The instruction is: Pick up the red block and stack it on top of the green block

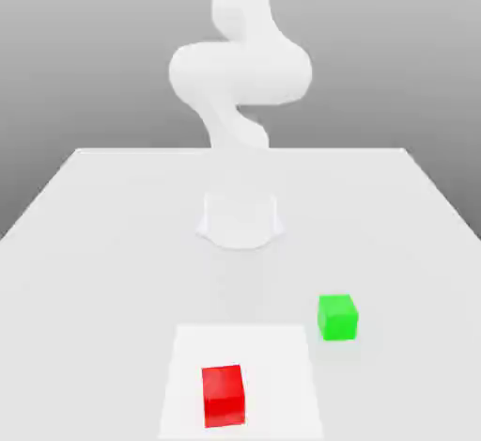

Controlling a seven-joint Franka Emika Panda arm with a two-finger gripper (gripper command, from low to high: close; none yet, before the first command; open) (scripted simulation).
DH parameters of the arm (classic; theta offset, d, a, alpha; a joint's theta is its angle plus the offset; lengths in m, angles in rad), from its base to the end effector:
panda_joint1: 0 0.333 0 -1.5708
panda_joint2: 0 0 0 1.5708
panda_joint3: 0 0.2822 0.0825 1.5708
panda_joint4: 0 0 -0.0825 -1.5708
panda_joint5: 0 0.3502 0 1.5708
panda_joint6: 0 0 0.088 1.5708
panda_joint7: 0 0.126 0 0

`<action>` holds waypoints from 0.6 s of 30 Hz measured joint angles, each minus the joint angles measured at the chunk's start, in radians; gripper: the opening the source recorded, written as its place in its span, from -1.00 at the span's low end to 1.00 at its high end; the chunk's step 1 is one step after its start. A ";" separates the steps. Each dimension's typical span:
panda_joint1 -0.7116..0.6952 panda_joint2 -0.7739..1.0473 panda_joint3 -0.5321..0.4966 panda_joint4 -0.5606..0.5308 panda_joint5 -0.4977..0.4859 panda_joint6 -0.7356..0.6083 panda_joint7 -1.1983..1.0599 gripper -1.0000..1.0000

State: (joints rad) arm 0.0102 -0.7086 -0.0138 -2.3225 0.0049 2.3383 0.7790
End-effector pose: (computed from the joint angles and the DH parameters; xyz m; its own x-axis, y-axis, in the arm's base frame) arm 0.3818 -0.0026 0.6322 0.5326 -0.7093 0.4618 -0.5265 -0.7048 -0.4754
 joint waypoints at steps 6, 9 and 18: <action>0.024 0.224 -0.033 -0.055 0.013 0.094 -0.052 0.00; 0.031 0.333 -0.045 -0.082 0.022 0.139 -0.079 0.00; 0.034 0.659 -0.061 -0.162 0.042 0.276 -0.156 0.00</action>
State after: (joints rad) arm 0.0439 -0.0497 -0.0745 -2.4846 0.0464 2.6141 0.6232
